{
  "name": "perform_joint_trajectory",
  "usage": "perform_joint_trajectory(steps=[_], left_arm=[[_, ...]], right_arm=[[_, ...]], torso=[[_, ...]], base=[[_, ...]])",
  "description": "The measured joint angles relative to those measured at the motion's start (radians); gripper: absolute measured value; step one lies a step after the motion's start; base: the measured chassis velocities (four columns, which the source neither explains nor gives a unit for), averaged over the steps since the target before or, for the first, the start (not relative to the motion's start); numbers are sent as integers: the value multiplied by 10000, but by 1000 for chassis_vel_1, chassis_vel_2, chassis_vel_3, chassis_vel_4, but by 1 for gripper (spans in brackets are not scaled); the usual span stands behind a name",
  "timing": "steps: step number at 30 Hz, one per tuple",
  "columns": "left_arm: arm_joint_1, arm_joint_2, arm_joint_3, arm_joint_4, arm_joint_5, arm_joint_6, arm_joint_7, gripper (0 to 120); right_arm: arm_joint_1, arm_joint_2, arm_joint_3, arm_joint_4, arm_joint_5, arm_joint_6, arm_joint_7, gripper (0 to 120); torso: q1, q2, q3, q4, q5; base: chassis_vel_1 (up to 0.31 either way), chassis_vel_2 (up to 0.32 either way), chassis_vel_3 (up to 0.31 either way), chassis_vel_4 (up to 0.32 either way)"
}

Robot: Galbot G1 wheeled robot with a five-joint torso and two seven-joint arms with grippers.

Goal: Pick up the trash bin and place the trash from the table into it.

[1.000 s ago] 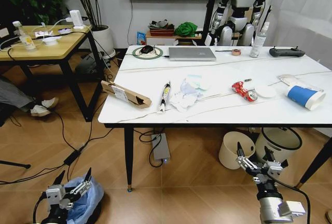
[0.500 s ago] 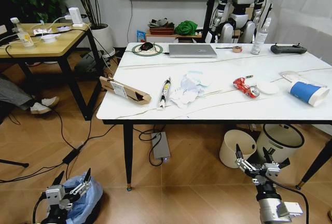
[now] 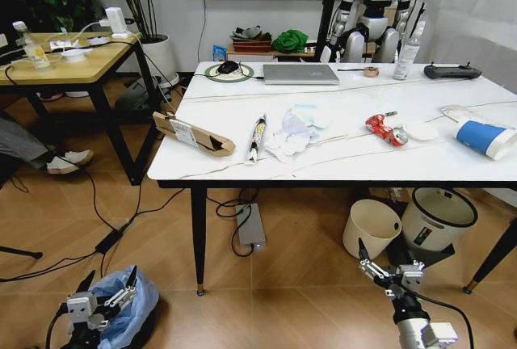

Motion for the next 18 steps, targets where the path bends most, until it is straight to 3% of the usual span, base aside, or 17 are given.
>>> perform_joint_trajectory(steps=[18], left_arm=[[-13, -263, 74, 124, 357, -44, -13, 100]], right_arm=[[149, 28, 28, 14, 439, 231, -43, 100]], torso=[[-418, -1047, -626, 0, 0]], base=[[0, 0, 0, 0]])
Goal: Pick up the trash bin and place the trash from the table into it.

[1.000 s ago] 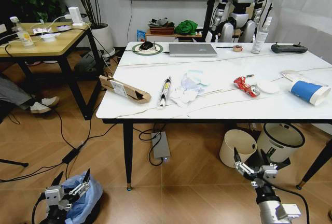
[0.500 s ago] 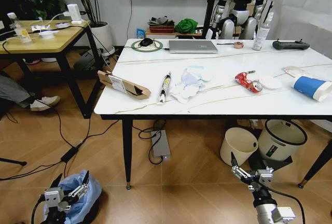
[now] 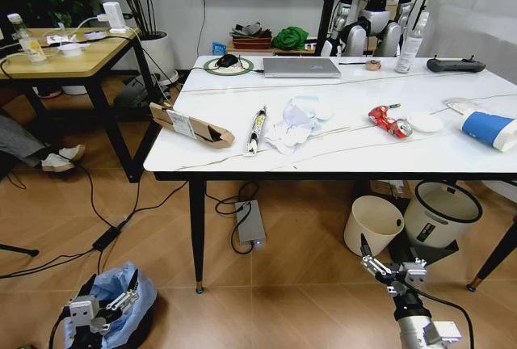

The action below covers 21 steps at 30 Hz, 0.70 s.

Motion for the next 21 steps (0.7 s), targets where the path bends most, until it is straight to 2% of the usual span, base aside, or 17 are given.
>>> perform_joint_trajectory(steps=[8, 21], left_arm=[[-13, -79, 81, 8, 113, -6, 0, 100], [-35, -52, 61, 38, 106, -15, 0, 100]], right_arm=[[-53, -19, 20, 96, 30, -63, 13, 100], [-19, -31, 82, 106, 52, -89, 39, 100]], torso=[[-158, -436, -280, 0, 0], [-349, -939, -594, 0, 0]], base=[[0, 0, 0, 0], [0, 0, 0, 0]])
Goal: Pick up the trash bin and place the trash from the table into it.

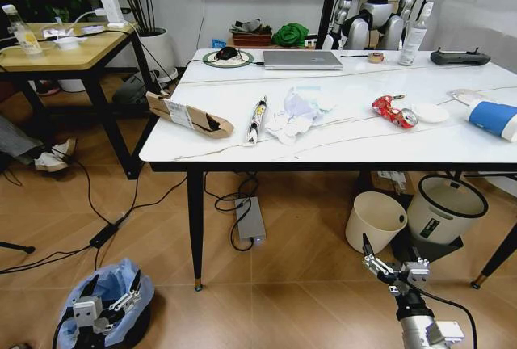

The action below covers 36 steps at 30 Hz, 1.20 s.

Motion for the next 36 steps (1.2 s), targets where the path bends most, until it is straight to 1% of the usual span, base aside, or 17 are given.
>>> perform_joint_trajectory(steps=[8, 15, 16, 22, 27, 29, 31, 36], left_arm=[[12, 2, 1, 17, 1, -16, 0, 100], [-9, -8, 15, 99, 22, -37, -1, 100], [-9, -8, 15, 99, 22, -37, -1, 100], [-10, -20, 19, 104, 27, -61, -1, 100], [3, -19, 22, 103, 31, -70, 1, 100], [7, -16, 20, 104, 31, -76, 6, 100], [7, -16, 20, 104, 30, -77, 6, 100], [39, -39, 20, 96, 31, -106, 14, 100]], right_arm=[[4, -2, 30, 21, 15, -6, 11, 100], [-8, -6, 47, 43, 18, -2, 16, 100], [-8, -6, 47, 43, 18, -2, 16, 100], [-19, -12, 70, 94, 21, 6, 18, 100], [-24, -12, 78, 95, 22, 10, 21, 100], [-25, -12, 80, 91, 23, 16, 24, 100], [-23, -11, 79, 89, 24, 17, 25, 100], [-24, -21, 87, 113, 33, 17, 29, 100]], torso=[[-104, -277, -171, 0, 0], [-214, -607, -389, 0, 0], [-214, -607, -389, 0, 0], [-299, -897, -598, 0, 0], [-342, -1043, -699, 0, 0], [-384, -1171, -787, 0, 0], [-391, -1195, -804, 0, 0], [-466, -1430, -961, 0, 0]], base=[[0, 0, 0, 0], [0, 0, 0, 0], [0, 0, 0, 0], [0, 0, 0, 0], [0, 0, 0, 0], [0, 0, 0, 0], [0, 0, 0, 0], [0, 0, 0, 0]])
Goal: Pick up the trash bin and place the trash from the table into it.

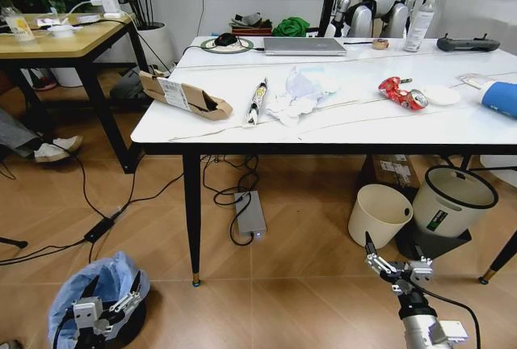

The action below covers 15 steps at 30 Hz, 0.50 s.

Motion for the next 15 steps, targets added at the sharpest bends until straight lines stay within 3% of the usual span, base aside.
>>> perform_joint_trajectory(steps=[15], left_arm=[[10, -60, -8, -13, 42, -15, 14, 100]], right_arm=[[13, -19, 10, -5, 58, 13, 5, 100]], torso=[[-178, -630, -452, 0, 0]], base=[[0, 0, 0, 0]])
